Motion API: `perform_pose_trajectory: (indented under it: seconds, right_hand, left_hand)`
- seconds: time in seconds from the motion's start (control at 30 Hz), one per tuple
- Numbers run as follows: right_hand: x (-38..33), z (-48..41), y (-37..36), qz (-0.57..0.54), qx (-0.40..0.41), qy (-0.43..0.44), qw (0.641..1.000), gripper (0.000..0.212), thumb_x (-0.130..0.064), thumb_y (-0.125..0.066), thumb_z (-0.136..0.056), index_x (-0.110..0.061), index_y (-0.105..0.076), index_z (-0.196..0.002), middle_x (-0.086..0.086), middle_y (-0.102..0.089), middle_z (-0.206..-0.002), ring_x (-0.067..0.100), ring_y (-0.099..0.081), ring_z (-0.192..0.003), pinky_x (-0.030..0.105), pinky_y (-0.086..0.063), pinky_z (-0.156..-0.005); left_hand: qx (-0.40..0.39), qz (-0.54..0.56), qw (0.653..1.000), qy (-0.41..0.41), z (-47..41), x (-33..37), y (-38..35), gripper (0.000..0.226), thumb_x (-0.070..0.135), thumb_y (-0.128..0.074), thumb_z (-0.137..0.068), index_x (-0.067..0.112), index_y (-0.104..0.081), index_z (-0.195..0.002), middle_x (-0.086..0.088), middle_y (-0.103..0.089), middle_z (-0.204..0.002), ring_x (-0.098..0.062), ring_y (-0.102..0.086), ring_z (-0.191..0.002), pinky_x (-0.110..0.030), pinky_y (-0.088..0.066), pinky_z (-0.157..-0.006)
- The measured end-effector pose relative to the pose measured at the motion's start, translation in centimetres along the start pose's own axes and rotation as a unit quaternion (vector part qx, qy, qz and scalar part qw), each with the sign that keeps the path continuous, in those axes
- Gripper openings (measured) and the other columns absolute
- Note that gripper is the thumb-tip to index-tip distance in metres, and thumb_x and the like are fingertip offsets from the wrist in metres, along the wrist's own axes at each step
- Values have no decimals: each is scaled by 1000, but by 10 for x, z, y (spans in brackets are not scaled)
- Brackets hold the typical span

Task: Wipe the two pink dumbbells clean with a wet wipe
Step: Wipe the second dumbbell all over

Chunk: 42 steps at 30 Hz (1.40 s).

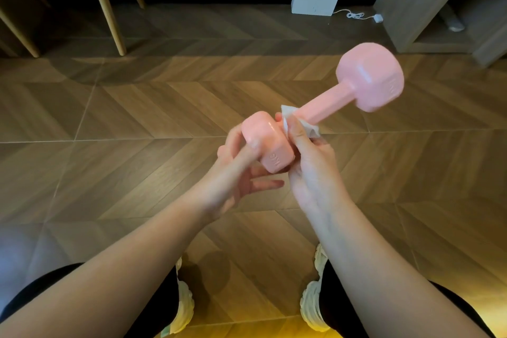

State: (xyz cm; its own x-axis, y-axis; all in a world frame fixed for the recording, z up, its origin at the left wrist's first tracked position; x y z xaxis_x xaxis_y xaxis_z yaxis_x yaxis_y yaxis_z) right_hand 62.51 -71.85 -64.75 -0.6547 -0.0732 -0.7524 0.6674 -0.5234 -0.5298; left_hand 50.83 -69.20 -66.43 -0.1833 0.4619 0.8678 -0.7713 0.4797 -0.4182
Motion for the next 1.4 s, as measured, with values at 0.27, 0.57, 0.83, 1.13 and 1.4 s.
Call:
perform_pose_trajectory:
  seconds: [0.27,0.57,0.83,1.13,1.4]
  right_hand:
    - [-6,0,6,11,12,6,1000,29,-28,-75,-59,-17,-74,-86,1,-77,-93,10,-70,-90,33,-51,-95]
    - [-3,1,6,15,7,14,1000,25,-22,-76,-61,-16,-73,-86,7,-76,-100,14,-71,-98,38,-48,-105]
    - [-2,-4,7,1,9,16,1000,35,-23,-76,-63,-17,-69,-97,3,-77,-98,11,-72,-93,34,-51,-96]
    - [-4,0,9,47,24,-7,999,47,-37,-72,-67,-21,-68,-111,0,-76,-109,14,-67,-108,42,-44,-107]
    - [-40,-7,23,-73,68,34,994,68,-38,-72,-65,-22,-59,-130,2,-71,-121,18,-64,-116,39,-48,-100]
  left_hand:
    - [13,-278,940,-196,2,32,7,76,18,-82,-74,27,-41,-137,9,-61,-126,-9,-65,-108,-22,-55,-79]
    - [10,-125,987,-99,1,26,9,46,30,-69,-85,23,-48,-125,4,-68,-109,-12,-70,-91,-24,-56,-70]
    - [-7,-63,998,-21,-8,25,11,64,56,-64,-73,25,-51,-127,4,-71,-102,-13,-70,-87,-31,-57,-69]
    - [28,-268,945,-187,2,37,6,73,35,-83,-71,37,-45,-133,22,-55,-119,-7,-61,-107,-20,-52,-79]
    - [33,-281,939,-195,7,38,10,68,35,-83,-69,39,-49,-128,24,-56,-117,-5,-60,-105,-17,-50,-79]
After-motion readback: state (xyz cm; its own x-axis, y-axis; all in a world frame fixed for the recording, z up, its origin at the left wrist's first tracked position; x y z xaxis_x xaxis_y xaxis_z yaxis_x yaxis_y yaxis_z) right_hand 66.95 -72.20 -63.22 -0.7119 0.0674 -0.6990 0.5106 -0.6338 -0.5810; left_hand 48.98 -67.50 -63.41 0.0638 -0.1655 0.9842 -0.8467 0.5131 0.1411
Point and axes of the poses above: each hand's wrist, its own z-axis away from the middle knuckle, its own y-axis out of the back of the hand, x = y × z, the point moved 5 cm from there along -z, towards the middle knuckle
